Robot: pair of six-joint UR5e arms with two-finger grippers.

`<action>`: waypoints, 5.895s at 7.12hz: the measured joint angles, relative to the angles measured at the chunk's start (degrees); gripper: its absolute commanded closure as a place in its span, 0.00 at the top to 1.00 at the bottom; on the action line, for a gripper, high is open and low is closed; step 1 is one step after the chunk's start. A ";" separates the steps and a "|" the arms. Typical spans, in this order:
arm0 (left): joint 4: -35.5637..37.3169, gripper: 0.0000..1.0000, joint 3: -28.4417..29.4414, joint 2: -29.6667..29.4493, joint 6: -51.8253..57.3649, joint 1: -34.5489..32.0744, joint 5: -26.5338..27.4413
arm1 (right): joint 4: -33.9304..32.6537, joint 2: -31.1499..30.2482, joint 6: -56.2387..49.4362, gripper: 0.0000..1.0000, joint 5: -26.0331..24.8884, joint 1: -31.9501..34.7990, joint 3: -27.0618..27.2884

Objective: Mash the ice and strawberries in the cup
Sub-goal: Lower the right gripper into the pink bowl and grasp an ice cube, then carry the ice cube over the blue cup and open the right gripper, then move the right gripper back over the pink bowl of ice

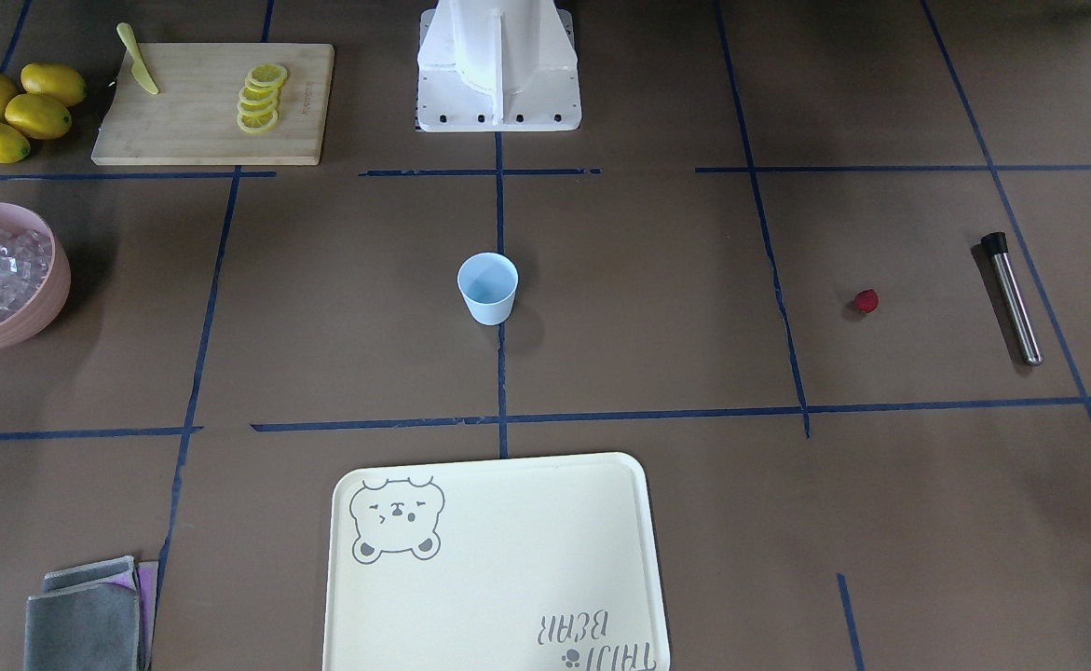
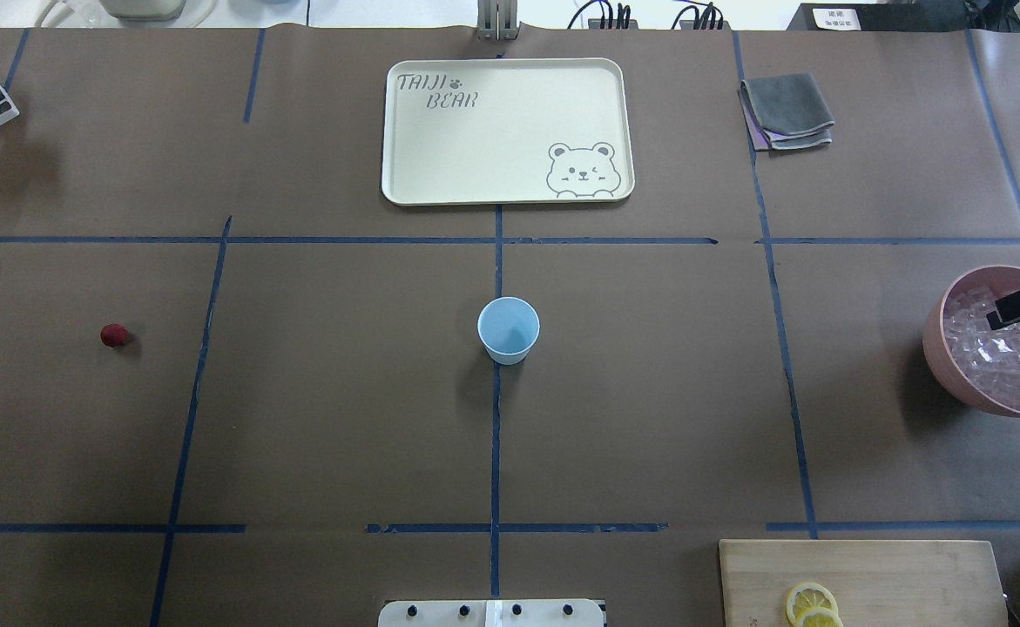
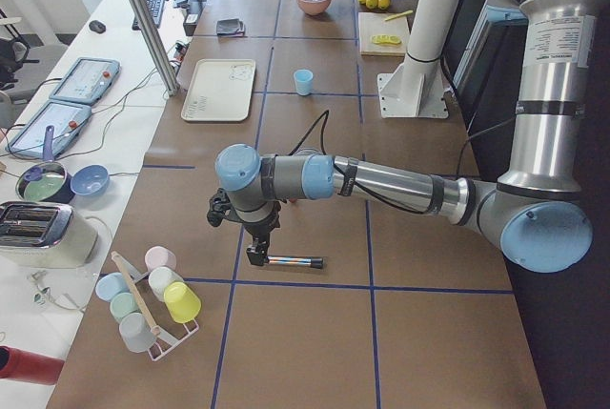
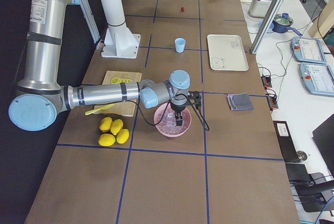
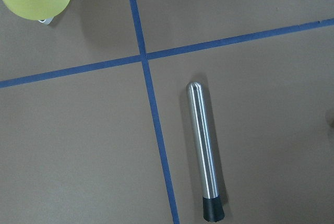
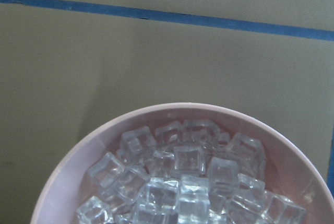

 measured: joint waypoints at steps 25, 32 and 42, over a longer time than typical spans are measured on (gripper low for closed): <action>-0.09 1.00 0.82 0.09 0.19 -0.07 -0.01 | -8.87 45.65 72.89 0.98 -21.15 -34.78 -1.74; -0.09 1.00 0.43 0.79 0.19 -0.03 -0.01 | 1.36 36.27 71.54 1.00 -20.48 -31.01 2.26; -0.16 1.00 -0.65 0.85 0.12 -0.07 -0.01 | 7.64 -5.42 41.68 0.97 6.38 2.48 7.97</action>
